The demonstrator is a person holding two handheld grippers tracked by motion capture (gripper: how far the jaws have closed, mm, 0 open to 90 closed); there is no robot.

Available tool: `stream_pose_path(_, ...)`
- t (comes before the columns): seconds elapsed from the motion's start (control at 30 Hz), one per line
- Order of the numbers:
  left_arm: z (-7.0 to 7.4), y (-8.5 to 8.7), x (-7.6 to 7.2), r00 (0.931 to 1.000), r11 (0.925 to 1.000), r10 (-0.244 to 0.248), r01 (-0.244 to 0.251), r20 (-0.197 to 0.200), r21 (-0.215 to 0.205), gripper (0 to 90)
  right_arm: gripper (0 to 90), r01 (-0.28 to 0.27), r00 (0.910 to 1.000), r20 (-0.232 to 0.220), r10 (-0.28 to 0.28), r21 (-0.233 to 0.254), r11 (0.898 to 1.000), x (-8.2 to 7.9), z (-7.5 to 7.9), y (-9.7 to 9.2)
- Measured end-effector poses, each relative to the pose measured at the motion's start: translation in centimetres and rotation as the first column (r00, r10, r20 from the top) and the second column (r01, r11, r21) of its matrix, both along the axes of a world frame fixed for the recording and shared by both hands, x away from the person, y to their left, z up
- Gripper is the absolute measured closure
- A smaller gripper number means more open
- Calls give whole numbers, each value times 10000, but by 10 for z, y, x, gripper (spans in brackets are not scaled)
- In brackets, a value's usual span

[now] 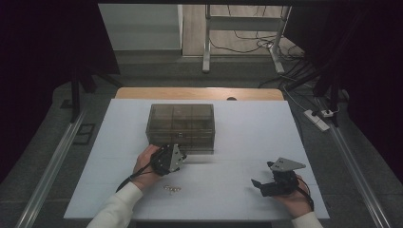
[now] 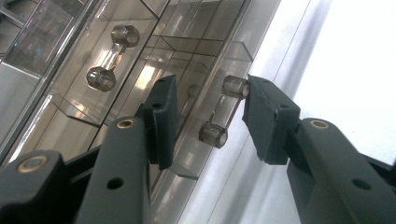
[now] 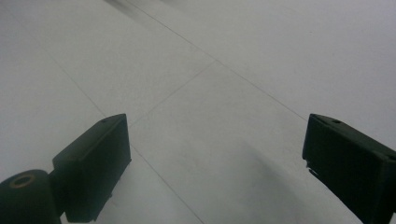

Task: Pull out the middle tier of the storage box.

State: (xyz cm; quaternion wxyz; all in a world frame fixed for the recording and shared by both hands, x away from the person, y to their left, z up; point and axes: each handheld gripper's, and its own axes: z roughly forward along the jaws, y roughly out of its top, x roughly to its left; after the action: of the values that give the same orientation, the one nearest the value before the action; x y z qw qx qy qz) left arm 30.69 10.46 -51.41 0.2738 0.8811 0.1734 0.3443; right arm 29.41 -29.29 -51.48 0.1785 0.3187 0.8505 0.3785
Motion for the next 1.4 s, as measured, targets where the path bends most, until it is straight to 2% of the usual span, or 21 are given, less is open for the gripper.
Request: stream_pose_path(1.4, -1, -1, -8, 9998, 9998, -176, 176, -43, 77, 560, 76, -5, 10000, 20, 5, 4, 10000, 0, 0, -1)
